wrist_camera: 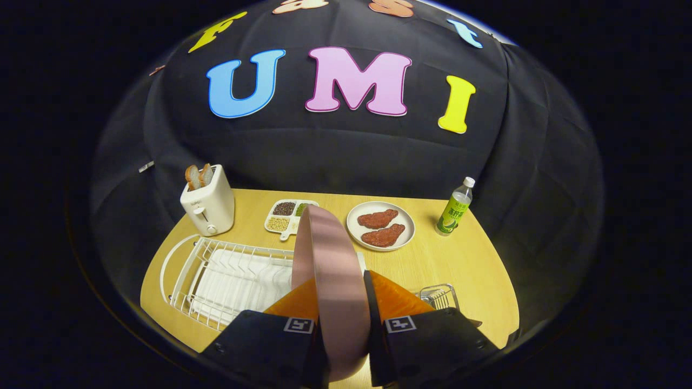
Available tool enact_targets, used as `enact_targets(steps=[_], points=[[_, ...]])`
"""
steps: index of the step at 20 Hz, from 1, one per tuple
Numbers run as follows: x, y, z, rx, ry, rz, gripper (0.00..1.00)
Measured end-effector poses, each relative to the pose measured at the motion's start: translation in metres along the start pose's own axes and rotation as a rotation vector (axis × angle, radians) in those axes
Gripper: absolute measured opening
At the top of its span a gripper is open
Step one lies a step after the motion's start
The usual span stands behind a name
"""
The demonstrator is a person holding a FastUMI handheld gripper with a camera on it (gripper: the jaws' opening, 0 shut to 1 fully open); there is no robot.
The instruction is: Take the plate from the dish rack, then take the spoon from the basket and place it into the plate.
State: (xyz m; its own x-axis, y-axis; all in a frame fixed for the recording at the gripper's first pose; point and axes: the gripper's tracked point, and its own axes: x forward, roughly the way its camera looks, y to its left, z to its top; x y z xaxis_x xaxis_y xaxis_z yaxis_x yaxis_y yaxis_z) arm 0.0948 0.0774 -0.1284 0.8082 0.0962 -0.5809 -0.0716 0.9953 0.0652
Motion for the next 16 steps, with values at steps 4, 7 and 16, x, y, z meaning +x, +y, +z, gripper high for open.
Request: enact_targets(steps=[4, 7, 16], points=[[-0.034, -0.014, -0.020, 0.027, 0.011, 0.101, 0.33], [-0.060, -0.024, -0.047, 0.050, 0.045, 0.197, 0.32], [-0.104, -0.086, -0.160, 0.198, 0.263, 0.431, 0.33]])
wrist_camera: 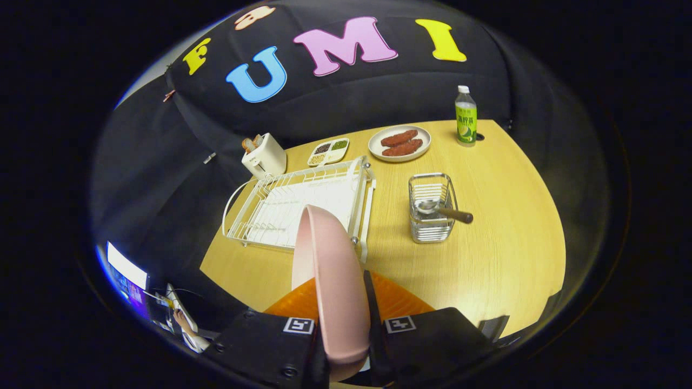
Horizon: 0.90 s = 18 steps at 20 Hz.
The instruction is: Take the plate from the dish rack, then take the spoon from the basket and place it into the plate.
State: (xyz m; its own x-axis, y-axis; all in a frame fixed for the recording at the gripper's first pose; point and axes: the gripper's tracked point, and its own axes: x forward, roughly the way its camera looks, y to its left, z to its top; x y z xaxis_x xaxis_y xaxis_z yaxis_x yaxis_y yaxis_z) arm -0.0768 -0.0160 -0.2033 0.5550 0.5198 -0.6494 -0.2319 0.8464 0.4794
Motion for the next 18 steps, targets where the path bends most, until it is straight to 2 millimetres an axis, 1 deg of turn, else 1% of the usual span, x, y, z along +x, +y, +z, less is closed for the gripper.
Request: enact_targets(steps=[2, 4, 6, 8, 10, 12, 13, 15, 18], points=[[-0.001, -0.023, -0.018, -0.004, 0.033, 0.016, 0.32], [0.006, -0.043, -0.028, -0.014, 0.048, 0.021, 0.32], [0.020, -0.057, -0.039, -0.019, 0.067, 0.034, 0.33], [0.035, -0.066, -0.050, -0.011, 0.099, 0.060, 0.33], [0.051, -0.075, -0.053, -0.002, 0.106, 0.080, 0.33], [0.061, -0.088, -0.059, 0.003, 0.142, 0.093, 0.33], [0.059, -0.090, -0.063, 0.038, 0.143, 0.099, 0.34], [0.063, -0.101, -0.066, 0.069, 0.141, 0.089, 0.35], [0.067, -0.122, -0.066, 0.009, 0.124, 0.044, 0.47]])
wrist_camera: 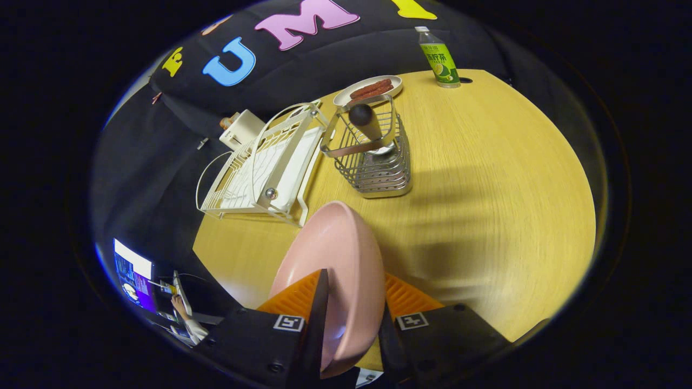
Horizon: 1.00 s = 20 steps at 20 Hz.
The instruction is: Take the plate from the dish rack, then take the spoon from the basket and place it into the plate.
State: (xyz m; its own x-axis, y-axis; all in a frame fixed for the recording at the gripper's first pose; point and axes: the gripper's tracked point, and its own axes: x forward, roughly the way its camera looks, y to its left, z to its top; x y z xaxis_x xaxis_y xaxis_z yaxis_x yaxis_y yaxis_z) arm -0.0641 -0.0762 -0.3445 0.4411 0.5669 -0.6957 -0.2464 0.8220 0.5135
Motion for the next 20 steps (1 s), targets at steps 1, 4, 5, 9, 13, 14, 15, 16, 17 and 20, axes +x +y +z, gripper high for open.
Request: enact_targets(steps=[1, 4, 5, 9, 13, 14, 15, 16, 17, 20], points=[[-0.001, -0.008, -0.002, -0.039, -0.003, -0.028, 0.54], [-0.006, -0.023, 0.001, -0.130, -0.057, -0.080, 0.81], [-0.008, -0.024, 0.005, -0.143, -0.077, -0.085, 0.96], [-0.028, -0.026, 0.049, -0.227, -0.251, -0.133, 0.99], [-0.050, -0.010, 0.099, -0.369, -0.489, -0.153, 0.99], [-0.053, -0.009, 0.111, -0.402, -0.550, -0.164, 0.99], [-0.055, -0.007, 0.120, -0.428, -0.601, -0.171, 0.99], [-0.052, -0.006, 0.126, -0.445, -0.632, -0.177, 0.98], [-0.047, -0.006, 0.130, -0.450, -0.646, -0.179, 0.98], [-0.032, -0.013, 0.147, -0.438, -0.669, -0.204, 0.98]])
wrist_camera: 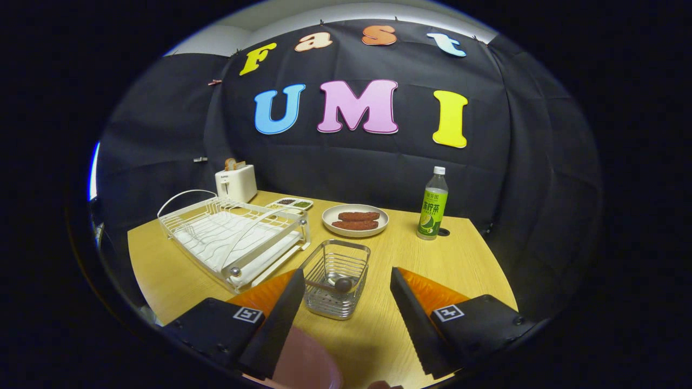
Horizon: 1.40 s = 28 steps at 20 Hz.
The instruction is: Take the plate from the dish rack, then take the spoon from the basket and place it into the plate.
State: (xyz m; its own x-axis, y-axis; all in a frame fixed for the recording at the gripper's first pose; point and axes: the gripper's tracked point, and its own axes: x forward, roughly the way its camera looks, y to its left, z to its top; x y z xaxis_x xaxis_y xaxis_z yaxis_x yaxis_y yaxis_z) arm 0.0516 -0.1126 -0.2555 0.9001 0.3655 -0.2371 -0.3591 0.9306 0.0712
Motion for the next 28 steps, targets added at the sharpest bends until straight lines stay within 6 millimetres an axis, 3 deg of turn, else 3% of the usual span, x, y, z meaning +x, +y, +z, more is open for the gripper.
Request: enact_targets(steps=[3, 7, 9, 12, 14, 16, 21, 25, 28], points=[[0.013, -0.005, 0.009, -0.009, -0.051, -0.015, 0.98], [0.021, -0.001, -0.007, -0.025, -0.009, -0.008, 0.98], [0.023, -0.001, -0.004, -0.025, -0.029, -0.004, 0.91], [0.028, 0.004, -0.005, -0.045, -0.043, 0.010, 0.69], [0.032, 0.006, 0.000, -0.073, -0.072, 0.017, 0.61], [0.037, 0.016, 0.000, -0.084, -0.077, 0.040, 0.60], [0.042, 0.019, -0.005, -0.063, -0.055, 0.055, 0.21], [0.041, 0.015, -0.006, -0.017, -0.011, 0.054, 0.19], [0.039, 0.012, 0.004, 0.010, 0.003, 0.054, 0.17]])
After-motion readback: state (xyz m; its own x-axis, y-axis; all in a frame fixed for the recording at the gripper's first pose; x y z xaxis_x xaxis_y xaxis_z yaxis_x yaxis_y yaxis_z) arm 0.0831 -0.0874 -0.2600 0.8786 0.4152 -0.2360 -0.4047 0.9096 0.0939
